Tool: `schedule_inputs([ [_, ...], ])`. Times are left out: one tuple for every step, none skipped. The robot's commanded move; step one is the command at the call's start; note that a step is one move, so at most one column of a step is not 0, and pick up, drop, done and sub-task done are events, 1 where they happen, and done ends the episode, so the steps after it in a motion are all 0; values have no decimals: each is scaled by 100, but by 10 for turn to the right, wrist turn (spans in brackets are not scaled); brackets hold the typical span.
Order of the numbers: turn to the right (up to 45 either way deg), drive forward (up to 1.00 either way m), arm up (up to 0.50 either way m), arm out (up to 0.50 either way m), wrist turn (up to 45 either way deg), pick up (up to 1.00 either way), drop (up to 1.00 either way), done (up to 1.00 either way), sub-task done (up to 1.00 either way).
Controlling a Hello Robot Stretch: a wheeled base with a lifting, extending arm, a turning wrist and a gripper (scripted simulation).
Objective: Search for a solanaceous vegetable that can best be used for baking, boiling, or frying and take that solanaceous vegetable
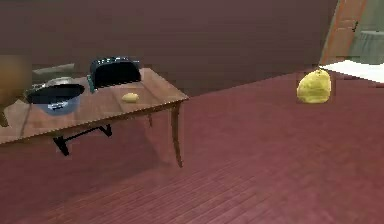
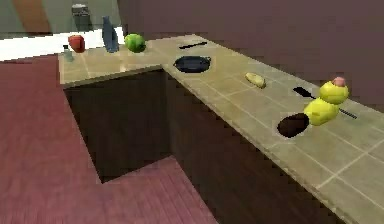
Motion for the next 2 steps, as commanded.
schedule_inputs([
  [450, 0, 0, 0, 0, 0, 0, 0, 0],
  [150, 0, 0, 0, 0, 0, 0, 0, 0],
])
